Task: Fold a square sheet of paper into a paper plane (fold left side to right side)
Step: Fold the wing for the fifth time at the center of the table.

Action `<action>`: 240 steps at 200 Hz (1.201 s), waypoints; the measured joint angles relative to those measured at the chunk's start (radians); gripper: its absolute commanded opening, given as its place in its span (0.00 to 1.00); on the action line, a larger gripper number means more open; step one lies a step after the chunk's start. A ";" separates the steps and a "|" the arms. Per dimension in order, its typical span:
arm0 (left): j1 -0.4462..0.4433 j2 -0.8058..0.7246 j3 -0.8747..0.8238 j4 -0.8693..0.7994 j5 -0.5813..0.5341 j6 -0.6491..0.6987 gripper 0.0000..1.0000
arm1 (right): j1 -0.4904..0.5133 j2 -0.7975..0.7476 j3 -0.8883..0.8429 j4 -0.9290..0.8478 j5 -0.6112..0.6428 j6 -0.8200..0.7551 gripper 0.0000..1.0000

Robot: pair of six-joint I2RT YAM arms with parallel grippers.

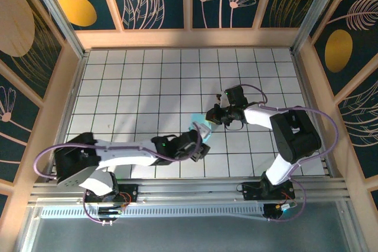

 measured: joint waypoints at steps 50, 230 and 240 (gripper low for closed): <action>-0.057 0.220 0.180 -0.180 -0.169 0.006 0.55 | 0.000 0.000 0.000 -0.002 0.002 0.018 0.00; -0.074 0.310 0.243 -0.308 -0.296 -0.009 0.08 | -0.001 0.014 0.018 -0.031 0.030 0.018 0.00; -0.074 0.310 0.242 -0.307 -0.297 -0.011 0.05 | -0.001 0.014 0.018 -0.034 0.035 0.018 0.01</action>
